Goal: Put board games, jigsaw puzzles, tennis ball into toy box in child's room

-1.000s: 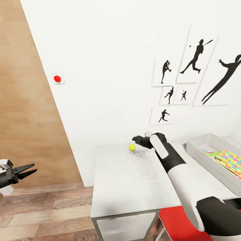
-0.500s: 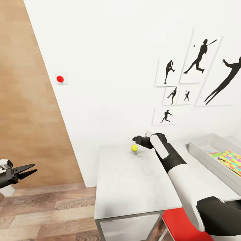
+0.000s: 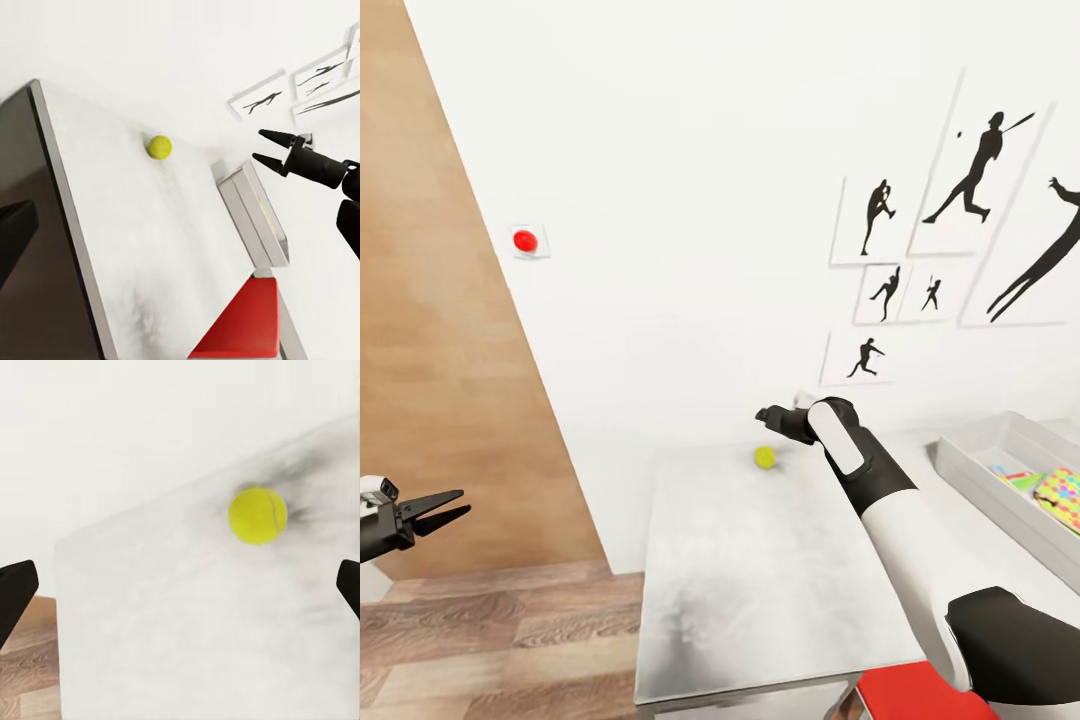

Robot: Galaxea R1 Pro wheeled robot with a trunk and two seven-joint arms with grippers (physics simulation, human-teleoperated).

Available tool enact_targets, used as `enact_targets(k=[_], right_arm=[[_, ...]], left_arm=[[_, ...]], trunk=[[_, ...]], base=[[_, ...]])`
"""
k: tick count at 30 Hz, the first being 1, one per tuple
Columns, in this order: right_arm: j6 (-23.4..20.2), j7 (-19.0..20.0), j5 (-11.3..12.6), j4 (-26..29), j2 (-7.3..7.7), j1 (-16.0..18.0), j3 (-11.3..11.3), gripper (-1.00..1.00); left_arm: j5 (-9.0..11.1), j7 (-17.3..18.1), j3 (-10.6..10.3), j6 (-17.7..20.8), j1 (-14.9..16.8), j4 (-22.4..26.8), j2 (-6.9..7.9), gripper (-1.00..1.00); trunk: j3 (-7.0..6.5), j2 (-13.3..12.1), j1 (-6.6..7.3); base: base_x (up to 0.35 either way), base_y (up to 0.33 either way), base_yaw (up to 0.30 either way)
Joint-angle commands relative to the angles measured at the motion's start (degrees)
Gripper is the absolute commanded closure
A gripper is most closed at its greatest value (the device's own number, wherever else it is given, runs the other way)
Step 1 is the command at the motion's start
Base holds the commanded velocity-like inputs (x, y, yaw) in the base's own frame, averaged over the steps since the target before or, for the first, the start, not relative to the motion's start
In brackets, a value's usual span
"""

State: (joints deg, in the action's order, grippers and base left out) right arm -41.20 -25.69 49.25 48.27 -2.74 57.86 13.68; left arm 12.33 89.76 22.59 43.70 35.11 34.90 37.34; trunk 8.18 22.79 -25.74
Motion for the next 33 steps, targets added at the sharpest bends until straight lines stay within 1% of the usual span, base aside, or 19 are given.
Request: enact_targets(k=[1, 33], right_arm=[[0.0, -0.6, 0.6, 0.1, 0.02, 0.1, 0.1, -1.00], [-0.8, -1.2, 0.7, 0.0, -0.01, 0.1, 0.2, -1.00]], left_arm=[[0.0, 0.2, 0.0, 0.6, 0.1, 0.0, 0.01, -1.00], [0.0, 0.2, 0.0, 0.6, 0.1, 0.0, 0.01, -1.00]], trunk=[[0.13, 0.1, -0.04], [0.16, 0.1, -0.04]], base=[[0.047, -0.008, 0.000], [0.013, -0.005, 0.000]])
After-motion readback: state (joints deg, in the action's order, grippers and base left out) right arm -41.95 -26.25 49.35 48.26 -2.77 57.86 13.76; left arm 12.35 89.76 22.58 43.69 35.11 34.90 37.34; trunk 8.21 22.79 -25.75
